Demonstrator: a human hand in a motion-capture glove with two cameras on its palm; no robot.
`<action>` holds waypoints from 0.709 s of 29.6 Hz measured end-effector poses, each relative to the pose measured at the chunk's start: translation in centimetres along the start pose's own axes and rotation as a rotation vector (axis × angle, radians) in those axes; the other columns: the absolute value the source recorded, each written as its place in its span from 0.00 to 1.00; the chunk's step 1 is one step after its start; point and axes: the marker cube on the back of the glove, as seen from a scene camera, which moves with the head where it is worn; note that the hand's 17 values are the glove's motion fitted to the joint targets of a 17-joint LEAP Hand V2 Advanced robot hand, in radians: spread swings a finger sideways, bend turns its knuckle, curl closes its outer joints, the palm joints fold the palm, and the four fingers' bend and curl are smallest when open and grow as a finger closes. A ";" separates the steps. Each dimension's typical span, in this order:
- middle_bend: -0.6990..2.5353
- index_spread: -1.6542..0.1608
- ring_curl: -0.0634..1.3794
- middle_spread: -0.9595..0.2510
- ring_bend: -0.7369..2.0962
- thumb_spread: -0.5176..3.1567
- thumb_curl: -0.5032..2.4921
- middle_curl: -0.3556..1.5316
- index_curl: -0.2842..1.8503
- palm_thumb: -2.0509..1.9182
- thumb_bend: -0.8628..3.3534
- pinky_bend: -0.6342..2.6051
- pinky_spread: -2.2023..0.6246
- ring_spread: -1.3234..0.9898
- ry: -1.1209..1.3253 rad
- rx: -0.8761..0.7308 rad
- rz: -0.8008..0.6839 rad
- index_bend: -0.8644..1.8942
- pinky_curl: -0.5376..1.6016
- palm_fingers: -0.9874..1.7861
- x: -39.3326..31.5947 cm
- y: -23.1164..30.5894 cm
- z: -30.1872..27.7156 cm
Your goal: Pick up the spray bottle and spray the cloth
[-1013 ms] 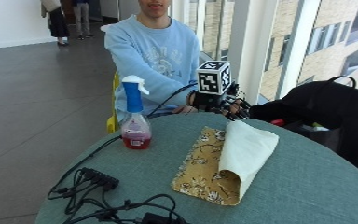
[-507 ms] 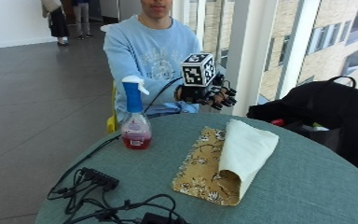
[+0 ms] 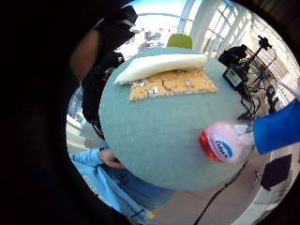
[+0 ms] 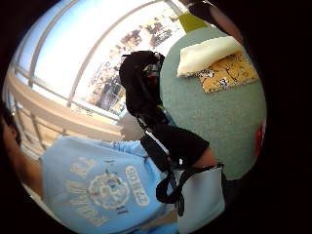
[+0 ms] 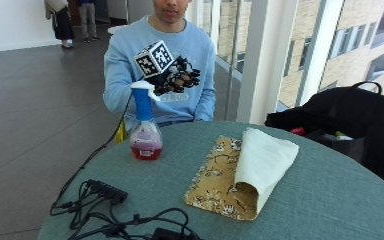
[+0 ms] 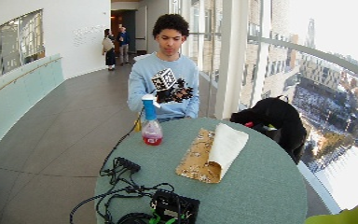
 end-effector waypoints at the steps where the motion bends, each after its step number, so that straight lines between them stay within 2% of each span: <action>1: 0.30 0.68 0.19 0.74 0.32 0.42 0.25 0.36 0.27 0.64 0.20 0.28 0.86 0.58 -0.017 0.019 0.014 0.37 0.39 0.50 0.3 0.8 -0.6; 12: 0.31 0.68 0.20 0.74 0.33 0.41 0.25 0.37 0.26 0.62 0.20 0.28 0.86 0.58 -0.195 0.218 0.260 0.36 0.40 0.49 5.1 9.1 -5.0; 17: 0.31 0.68 0.21 0.75 0.33 0.41 0.25 0.37 0.26 0.62 0.20 0.28 0.86 0.59 -0.270 0.270 0.483 0.36 0.41 0.49 8.8 10.7 -6.0; 21: 0.31 0.68 0.21 0.75 0.33 0.40 0.25 0.38 0.26 0.62 0.20 0.29 0.86 0.59 -0.308 0.280 0.443 0.36 0.41 0.50 12.7 11.3 -5.9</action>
